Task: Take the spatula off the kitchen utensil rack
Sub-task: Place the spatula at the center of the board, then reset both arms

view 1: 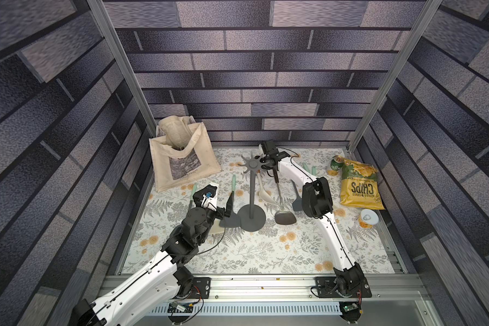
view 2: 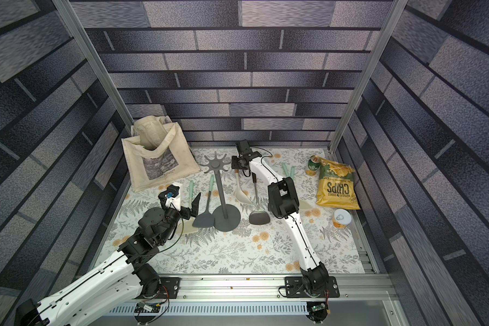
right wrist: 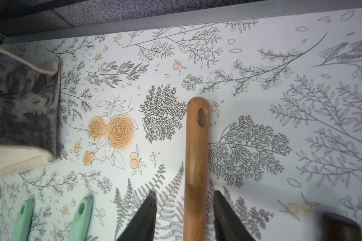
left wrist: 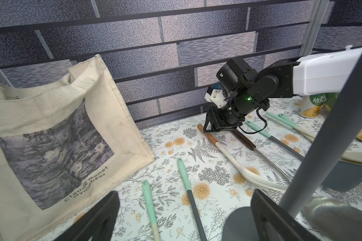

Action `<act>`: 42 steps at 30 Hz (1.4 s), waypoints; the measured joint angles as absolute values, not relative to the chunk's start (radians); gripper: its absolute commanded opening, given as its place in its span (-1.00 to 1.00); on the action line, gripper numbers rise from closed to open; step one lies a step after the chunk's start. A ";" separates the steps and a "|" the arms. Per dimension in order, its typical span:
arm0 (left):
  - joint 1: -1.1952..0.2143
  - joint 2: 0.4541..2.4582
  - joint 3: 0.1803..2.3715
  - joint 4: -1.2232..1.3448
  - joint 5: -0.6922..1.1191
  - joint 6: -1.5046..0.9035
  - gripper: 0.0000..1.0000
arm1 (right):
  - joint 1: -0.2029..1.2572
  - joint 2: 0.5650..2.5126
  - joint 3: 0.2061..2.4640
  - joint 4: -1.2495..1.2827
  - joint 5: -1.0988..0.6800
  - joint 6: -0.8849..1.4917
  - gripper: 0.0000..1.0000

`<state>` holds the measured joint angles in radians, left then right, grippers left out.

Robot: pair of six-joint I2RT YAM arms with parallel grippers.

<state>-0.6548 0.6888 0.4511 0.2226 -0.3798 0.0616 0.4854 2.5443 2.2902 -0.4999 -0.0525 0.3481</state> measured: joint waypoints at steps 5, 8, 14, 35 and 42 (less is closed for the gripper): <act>-0.566 0.652 0.451 0.189 -0.369 0.046 1.00 | 0.479 2.300 2.056 -0.410 -0.037 0.301 0.27; -0.500 0.646 0.451 0.178 -0.347 0.036 1.00 | 0.463 2.117 1.887 -0.323 -0.010 0.263 0.65; -0.333 0.654 0.448 0.171 -0.276 0.007 1.00 | 0.390 1.776 1.497 -0.141 0.067 0.201 1.00; 0.015 1.269 0.326 0.586 -0.166 -0.073 1.00 | 0.186 1.488 0.750 0.181 0.376 0.090 1.00; 0.021 1.468 0.389 0.720 -0.150 -0.067 1.00 | 0.138 1.485 0.636 0.476 0.306 0.057 1.00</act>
